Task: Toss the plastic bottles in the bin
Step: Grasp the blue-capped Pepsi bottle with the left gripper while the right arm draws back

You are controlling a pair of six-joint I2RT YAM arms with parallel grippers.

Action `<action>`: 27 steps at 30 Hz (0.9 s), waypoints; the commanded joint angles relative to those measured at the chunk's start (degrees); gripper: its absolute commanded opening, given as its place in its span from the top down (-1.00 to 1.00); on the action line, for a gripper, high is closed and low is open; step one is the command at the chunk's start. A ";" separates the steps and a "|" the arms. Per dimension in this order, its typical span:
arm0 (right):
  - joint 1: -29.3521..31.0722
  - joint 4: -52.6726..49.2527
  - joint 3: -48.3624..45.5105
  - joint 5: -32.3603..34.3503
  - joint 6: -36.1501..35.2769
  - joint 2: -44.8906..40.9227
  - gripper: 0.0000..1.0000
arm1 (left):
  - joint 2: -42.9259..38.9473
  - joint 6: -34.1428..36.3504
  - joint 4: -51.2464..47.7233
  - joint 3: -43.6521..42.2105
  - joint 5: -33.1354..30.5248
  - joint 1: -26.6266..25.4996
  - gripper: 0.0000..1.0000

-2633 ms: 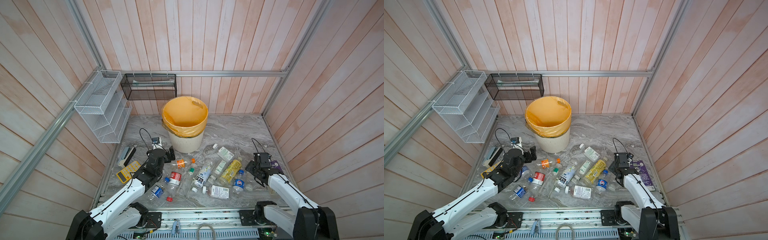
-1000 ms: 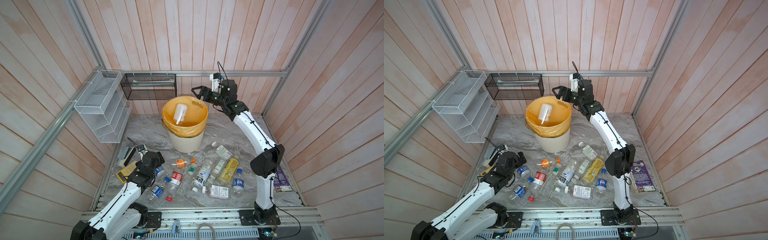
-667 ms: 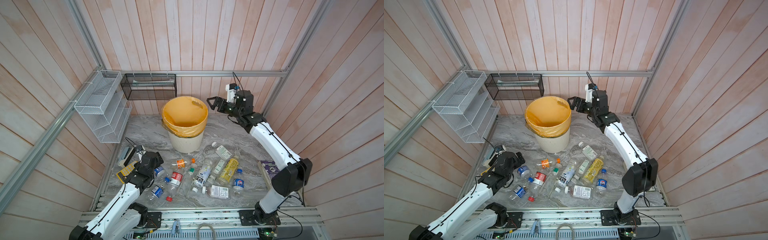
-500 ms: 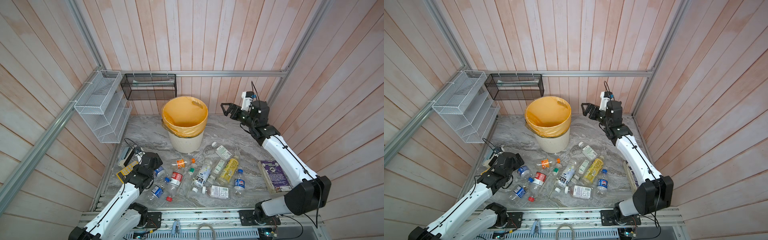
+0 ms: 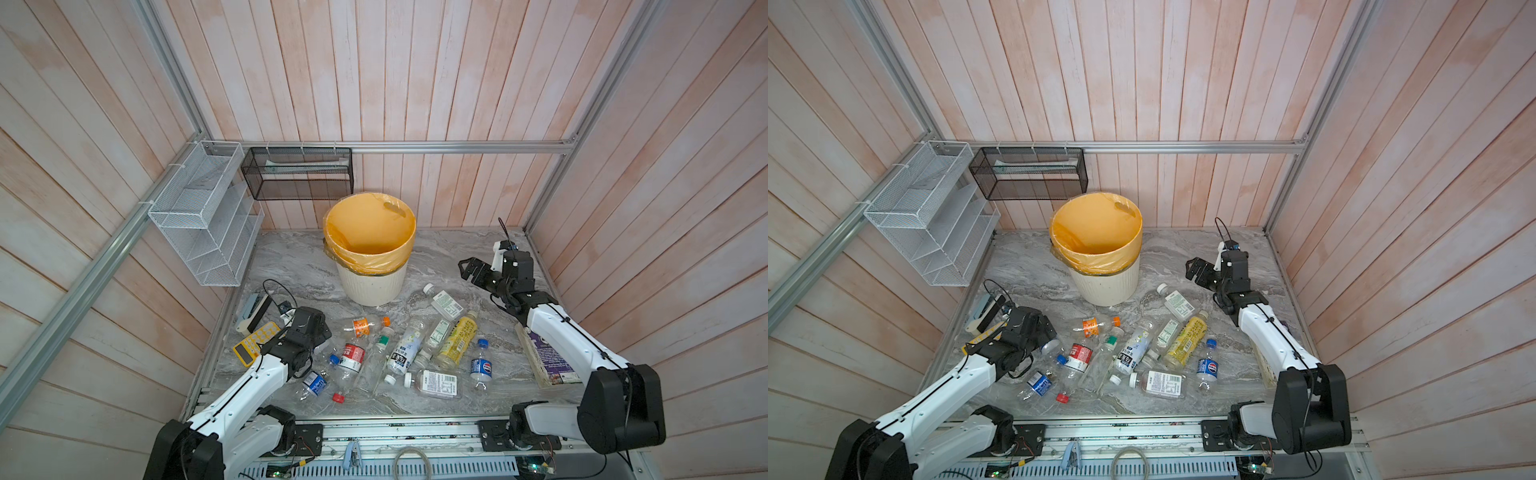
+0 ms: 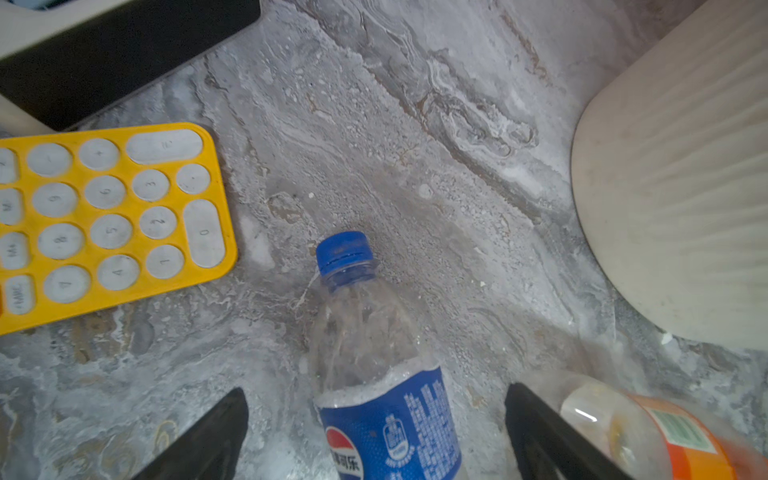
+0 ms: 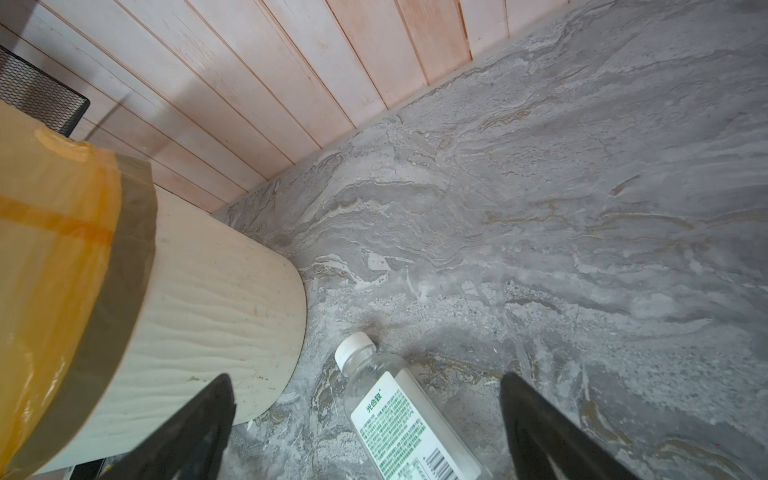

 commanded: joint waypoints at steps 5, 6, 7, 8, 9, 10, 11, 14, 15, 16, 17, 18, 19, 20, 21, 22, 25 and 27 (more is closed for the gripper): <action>-1.52 -0.04 -4.96 4.85 -1.75 -4.59 -0.99 | 3.76 -0.34 5.31 -1.78 3.29 0.32 -0.93; -1.88 -0.06 -5.40 4.99 -1.76 -5.04 -0.99 | 4.65 -0.34 5.55 -1.82 3.63 0.32 -0.91; -2.25 -0.06 -5.70 4.98 -1.75 -5.42 -0.99 | 5.43 -0.58 5.89 -1.91 3.71 0.32 -0.90; -2.50 -0.07 -5.91 4.87 -1.75 -5.72 -0.99 | 5.99 -0.73 6.32 -2.16 3.77 0.36 -0.88; -2.79 -0.08 -6.05 4.88 -1.75 -5.94 -0.99 | 6.42 -1.01 7.19 -2.48 3.78 0.32 -0.85; -2.98 -0.02 -6.10 4.93 -1.66 -6.12 -0.98 | 6.73 -1.10 8.13 -2.82 3.78 0.41 -0.82; -3.03 -0.08 -6.14 4.93 -1.53 -6.22 -0.99 | 6.98 -1.13 8.91 -3.11 3.94 0.48 -0.79; -3.26 -0.06 -6.05 4.85 -1.27 -6.23 -0.98 | 8.17 -1.14 10.58 -3.26 4.44 0.82 -0.77; -3.26 0.02 -6.01 4.73 -1.14 -6.13 -0.98 | 8.69 -1.21 10.94 -3.29 4.77 1.01 -0.77; -3.25 0.00 -6.06 4.61 -1.06 -6.03 -0.99 | 9.09 -1.14 11.30 -3.36 5.11 1.17 -0.77; -3.26 0.00 -6.05 4.56 -1.05 -5.96 -0.98 | 9.47 -1.08 11.62 -3.33 5.41 1.33 -0.76; -3.26 0.02 -6.04 4.56 -0.89 -5.89 -0.98 | 9.81 -0.96 11.91 -3.41 5.60 1.46 -0.76; -3.26 -0.02 -6.05 4.62 -0.79 -5.88 -0.98 | 10.19 -0.94 12.15 -3.50 5.60 1.63 -0.76; -3.34 0.17 -6.21 4.71 -0.70 -5.88 -0.98 | 10.42 -0.81 12.41 -3.58 5.67 1.70 -0.76; -3.34 0.22 -6.31 4.84 -0.54 -5.87 -0.98 | 10.65 -0.78 12.93 -3.66 5.83 1.81 -0.75; -3.39 0.23 -6.40 5.01 -0.37 -5.88 -0.98 | 10.99 -0.70 13.42 -3.68 6.10 1.90 -0.74; -3.34 0.25 -6.40 4.98 -0.10 -5.69 -0.98 | 12.25 -0.37 14.58 -3.62 6.58 2.16 -0.70; -3.43 0.26 -6.43 5.02 -0.08 -5.69 -0.98 | 13.19 -0.34 15.12 -3.42 6.85 2.25 -0.69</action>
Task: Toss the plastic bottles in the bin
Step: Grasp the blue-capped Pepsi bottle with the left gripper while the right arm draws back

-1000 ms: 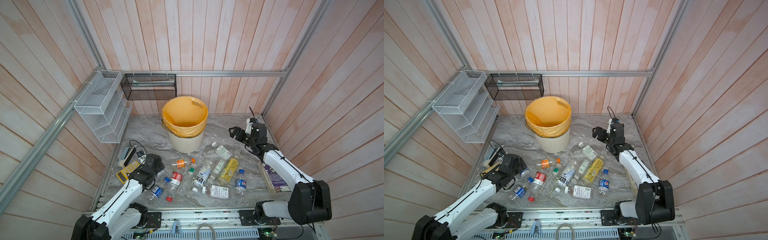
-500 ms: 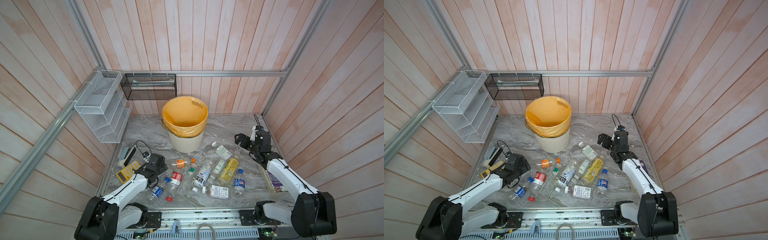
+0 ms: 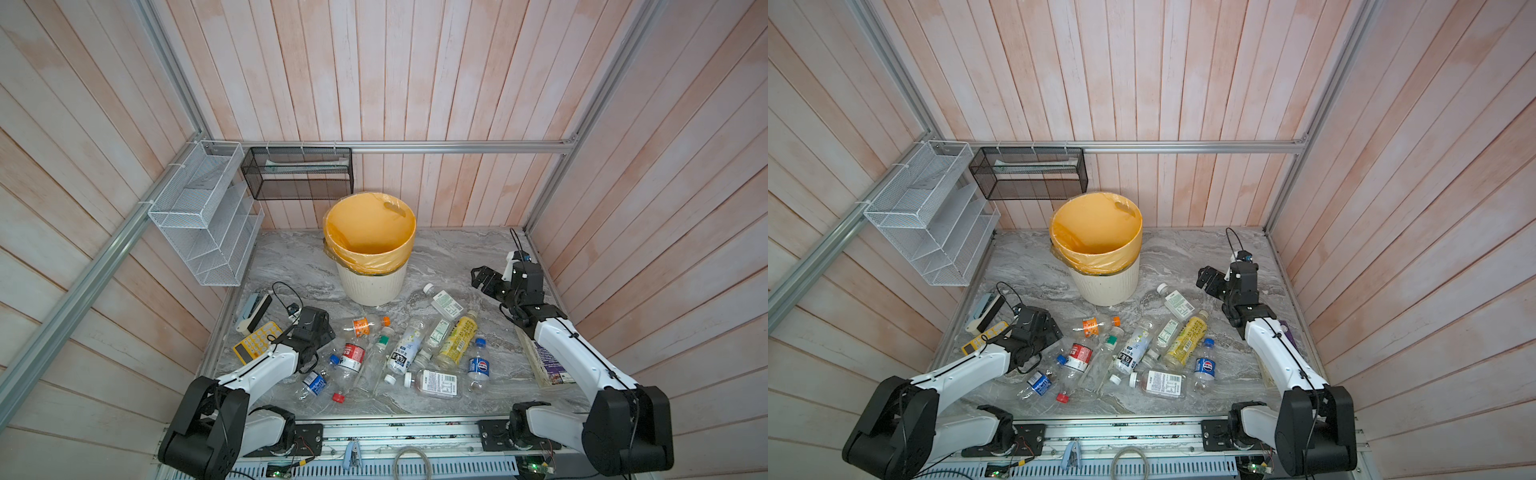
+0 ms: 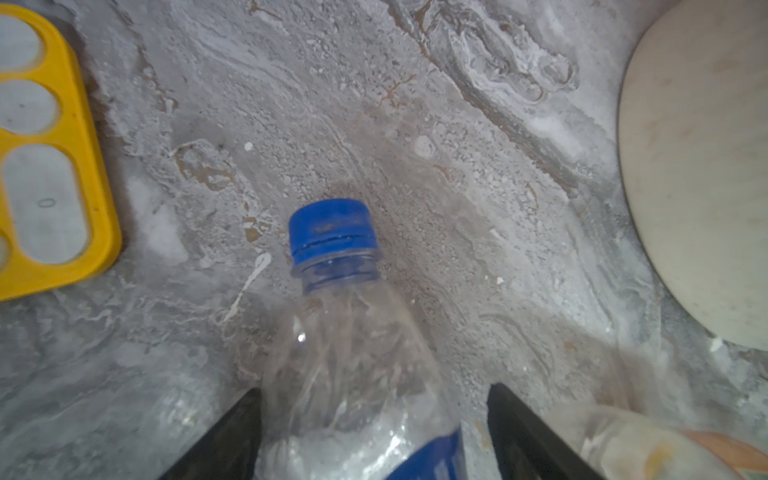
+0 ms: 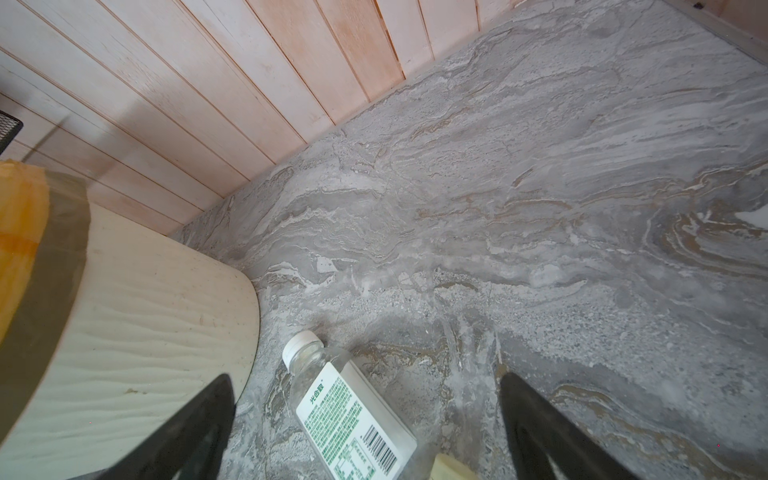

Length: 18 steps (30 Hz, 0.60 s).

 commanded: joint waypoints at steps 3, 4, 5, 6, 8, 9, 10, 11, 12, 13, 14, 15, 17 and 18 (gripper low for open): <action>-0.36 0.19 -0.74 1.06 0.62 -0.14 -0.98 | 2.27 0.55 3.06 -0.68 1.60 0.60 -0.66; -0.36 0.20 -0.88 1.10 0.62 -0.12 -0.98 | 2.49 0.56 3.31 -0.70 1.76 0.70 -0.63; -0.42 0.20 -0.79 1.21 0.70 -0.25 -0.98 | 2.76 0.63 3.60 -0.70 1.88 0.90 -0.60; -0.45 0.16 -0.83 1.30 0.79 -0.25 -0.99 | 3.02 0.73 3.81 -0.80 2.09 1.07 -0.56; -0.45 0.23 -1.02 1.50 0.88 -0.35 -0.98 | 3.46 0.91 4.38 -0.86 2.43 1.54 -0.51; -0.46 0.25 -1.09 1.53 0.97 -0.42 -0.98 | 3.62 0.99 4.64 -0.86 2.65 1.73 -0.50; -0.46 0.17 -1.12 1.55 1.05 -0.50 -0.98 | 3.70 1.07 4.81 -0.86 2.82 1.93 -0.50; -0.54 0.16 -1.10 1.69 1.06 -0.52 -0.98 | 3.83 1.24 5.07 -0.86 3.09 2.12 -0.46; -0.55 0.11 -1.24 1.70 1.06 -0.52 -0.98 | 3.90 1.47 5.19 -0.86 3.33 2.30 -0.43; -0.51 0.20 -1.19 1.65 1.06 -0.52 -0.98 | 4.00 1.59 5.20 -0.77 3.51 2.39 -0.40; -0.55 0.16 -1.25 1.78 1.14 -0.52 -0.98 | 4.09 1.61 5.20 -0.80 3.60 2.59 -0.35; -0.63 0.16 -1.32 1.74 1.15 -0.59 -0.98 | 4.10 1.61 5.29 -0.77 3.62 2.67 -0.30; -0.64 0.16 -1.41 1.71 1.31 -0.67 -0.99 | 3.89 1.53 5.70 -0.98 3.65 2.96 -0.21; -0.59 0.11 -1.38 1.84 1.40 -0.70 -0.98 | 3.91 1.52 5.98 -1.03 3.84 3.21 -0.16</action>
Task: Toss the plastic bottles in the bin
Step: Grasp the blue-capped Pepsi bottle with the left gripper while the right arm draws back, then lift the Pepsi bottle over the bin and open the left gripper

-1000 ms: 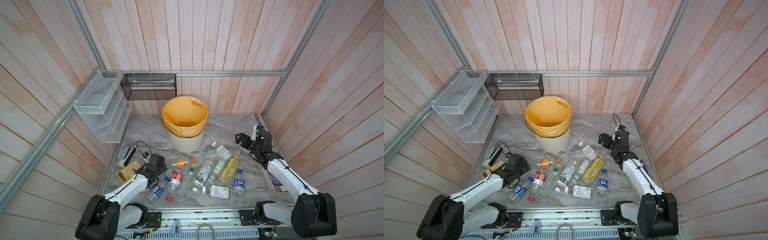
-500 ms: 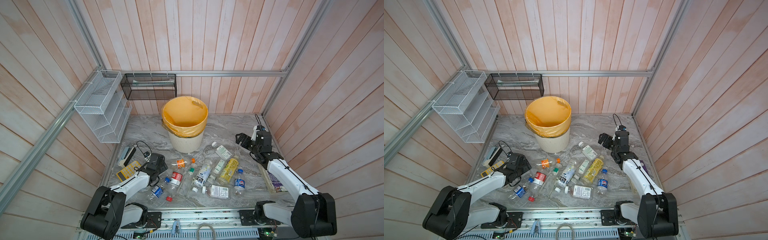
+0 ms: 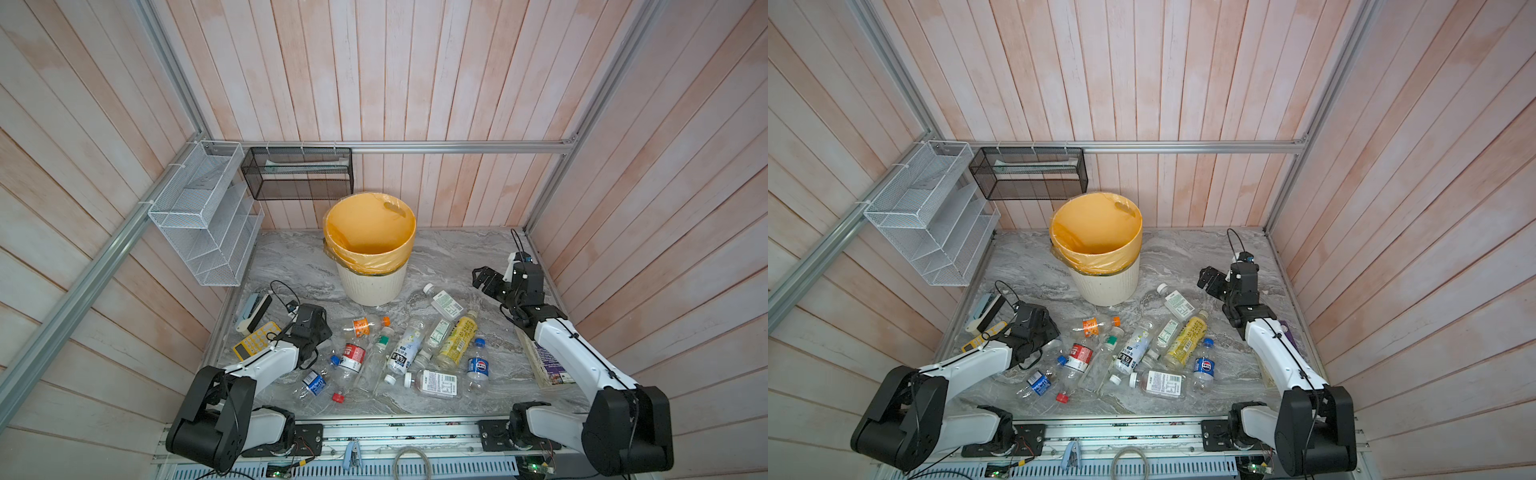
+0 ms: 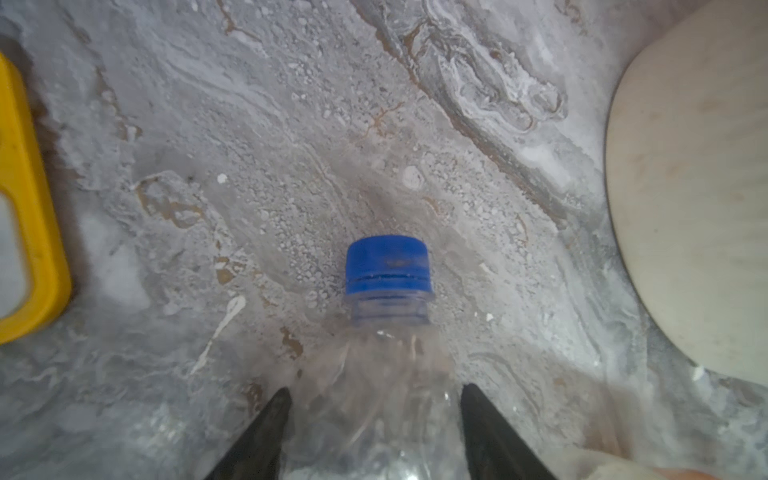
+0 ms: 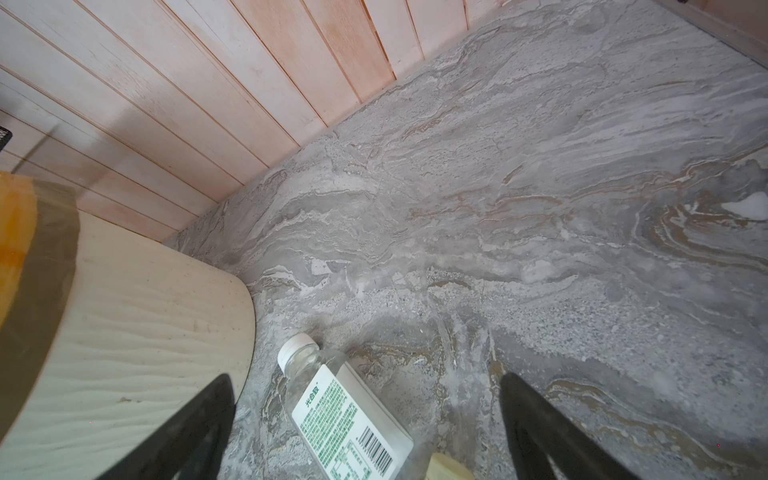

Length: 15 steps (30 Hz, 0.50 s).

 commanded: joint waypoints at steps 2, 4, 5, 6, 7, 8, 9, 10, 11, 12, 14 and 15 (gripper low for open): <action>-0.31 0.16 -0.98 1.11 0.47 -0.70 -0.99 | 0.60 0.39 0.72 -1.12 1.95 0.94 -0.08; -0.37 0.11 -0.96 1.10 0.56 -0.78 -0.98 | 0.54 0.31 1.13 -1.01 2.45 1.35 -0.07; -0.38 0.11 -0.96 1.10 0.56 -0.74 -0.99 | 0.46 0.30 1.27 -0.93 2.59 1.50 -0.07; -0.34 0.00 -0.96 1.12 0.64 -0.79 -0.98 | 0.37 0.30 1.53 -0.96 2.87 1.76 -0.06; -0.31 0.01 -1.03 1.26 0.64 -0.87 -0.98 | 0.15 0.13 1.89 -0.92 3.26 2.22 -0.04; -0.35 -0.05 -1.03 1.28 0.65 -0.87 -0.98 | -0.06 0.04 2.27 -0.92 3.77 2.71 -0.04; -0.38 -0.10 -0.99 1.35 0.65 -0.87 -0.98 | -0.45 -0.14 2.81 -1.02 4.60 3.45 -0.02; -0.44 -0.29 -0.94 1.38 0.65 -0.86 -0.98 | -0.96 -0.23 3.28 -1.10 5.53 4.42 -0.01; -0.41 -0.36 -0.94 1.50 0.65 -0.95 -0.98 | -1.51 -0.31 3.70 -1.10 6.33 5.27 0.00; -0.48 -0.42 -0.78 1.74 0.65 -1.03 -0.98 | -2.42 -0.23 3.99 -1.01 7.19 6.30 0.01; -0.50 -0.47 -0.94 2.16 0.65 -1.27 -0.98 | -4.55 0.16 4.13 -0.57 8.28 8.28 0.02; -0.57 -0.47 -0.99 2.44 0.57 -1.40 -0.98 | -5.67 0.50 4.26 -0.13 8.73 9.20 0.02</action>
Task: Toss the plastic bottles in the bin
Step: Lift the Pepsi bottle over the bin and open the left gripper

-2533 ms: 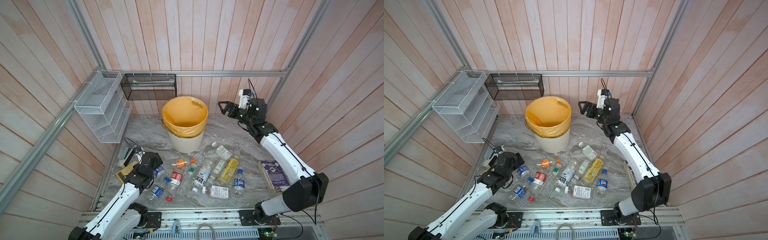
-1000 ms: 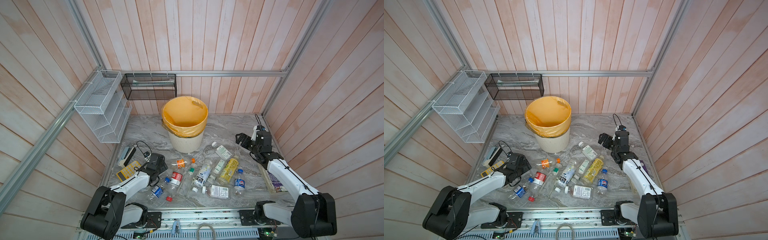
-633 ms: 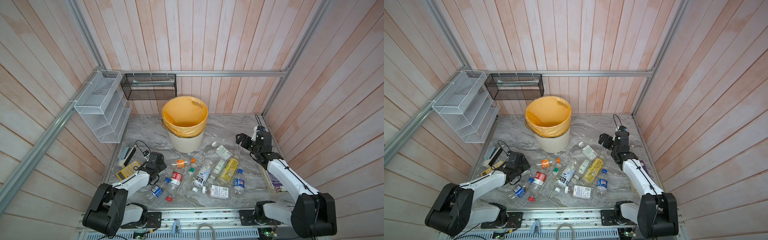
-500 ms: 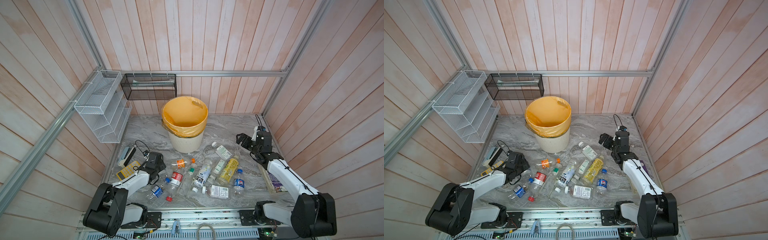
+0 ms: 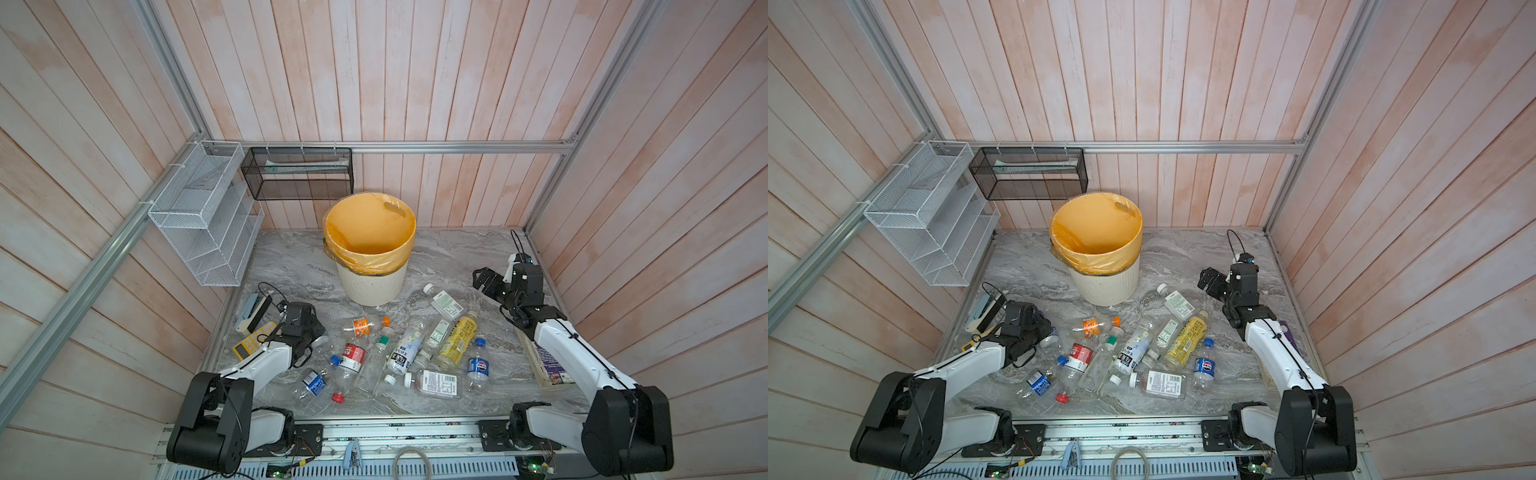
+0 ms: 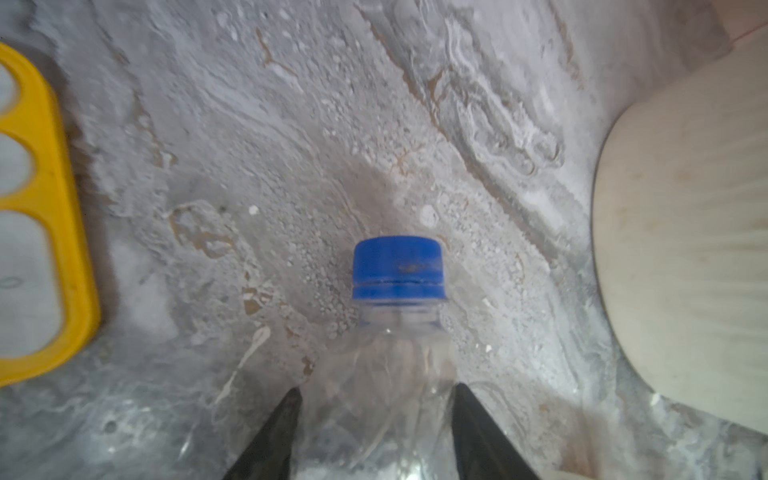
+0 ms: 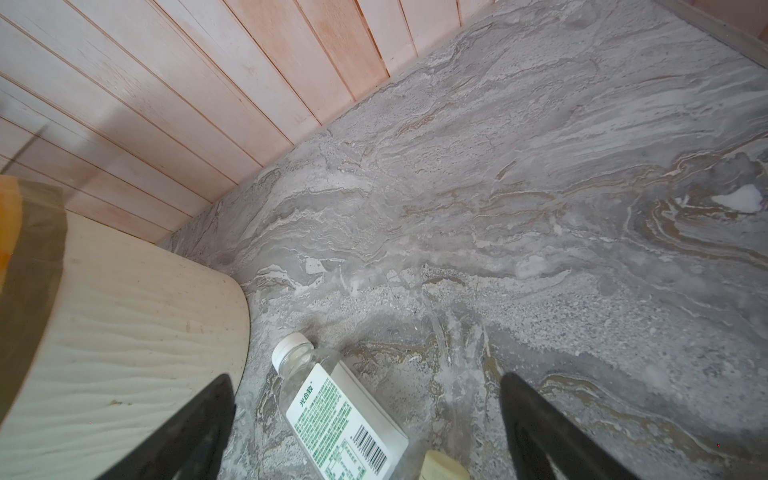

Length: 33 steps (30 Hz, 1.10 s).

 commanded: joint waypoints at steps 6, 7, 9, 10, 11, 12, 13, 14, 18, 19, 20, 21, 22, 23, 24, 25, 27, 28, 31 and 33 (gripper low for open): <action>-0.83 -0.60 -1.20 1.73 0.45 -1.48 -0.98 | -8.02 2.60 0.45 4.24 5.17 5.10 0.02; -0.90 -0.69 -1.16 1.69 0.45 -1.57 -0.99 | -8.81 2.92 -0.15 5.28 5.17 5.36 0.02; -0.96 -0.94 -1.17 1.78 0.40 -1.75 -0.98 | -10.88 3.37 -0.88 6.78 5.18 6.13 0.02; -1.00 -1.13 -1.20 1.99 0.30 -1.84 -0.98 | -12.11 3.63 -1.05 7.66 5.26 6.69 0.02; -1.07 -1.35 -1.05 2.14 0.12 -1.99 -0.98 | -13.04 3.83 -1.39 8.70 5.34 7.31 0.02; -1.17 -1.67 -0.99 2.39 -0.03 -2.22 -0.98 | -14.15 4.15 -1.67 9.90 5.43 8.15 0.02; -1.28 -1.86 -0.95 2.60 -0.16 -2.44 -0.98 | -15.13 4.50 -2.10 11.69 5.52 9.06 0.02; -1.50 -2.07 -0.95 2.61 -0.30 -2.69 -0.98 | -15.77 4.76 -2.25 13.21 5.61 9.69 0.02; -2.24 -2.35 -1.57 2.57 -0.43 -3.81 -0.98 | -16.84 6.17 -2.01 20.95 5.67 11.55 0.01; -2.45 -2.48 -1.76 2.48 -0.43 -4.10 -0.98 | -16.56 6.44 -1.78 22.81 5.58 11.61 0.01; -2.65 -2.54 -1.91 2.29 -0.50 -4.40 -0.98 | -16.12 6.65 -1.50 24.80 5.46 11.65 0.01; -2.90 -2.70 -2.00 2.17 -0.60 -4.77 -0.98 | -15.65 6.74 -0.87 26.87 5.27 11.63 0.01; -3.18 -2.88 -2.09 2.08 -0.76 -5.11 -0.98 | -15.09 6.99 0.12 28.29 5.26 11.65 0.02; -3.57 -2.97 -2.33 1.84 -0.93 -5.58 -0.98 | -14.34 7.49 1.43 30.11 5.22 11.56 0.02; -3.98 -3.16 -2.42 1.74 -1.11 -6.16 -0.98 | -13.16 7.62 2.42 32.17 5.67 11.52 0.03; -4.35 -3.29 -2.68 1.49 -1.21 -6.67 -0.98 | -11.83 7.99 3.08 34.32 6.39 11.23 0.05; -5.19 -3.42 -3.22 0.56 -1.39 -7.82 -0.98 | -7.81 10.25 3.10 40.26 6.01 8.24 0.06; -5.50 -3.58 -3.47 0.25 -1.40 -8.27 -0.98 | -5.65 11.93 3.01 43.67 4.74 5.56 0.06; -5.64 -3.92 -4.07 -1.14 -1.65 -9.04 -0.98 | 2.24 17.11 1.96 53.54 3.68 -2.35 0.05; -5.65 -3.99 -3.93 -3.12 -2.39 -8.98 -0.98 | 9.22 19.79 -3.57 62.50 4.89 -6.02 -0.07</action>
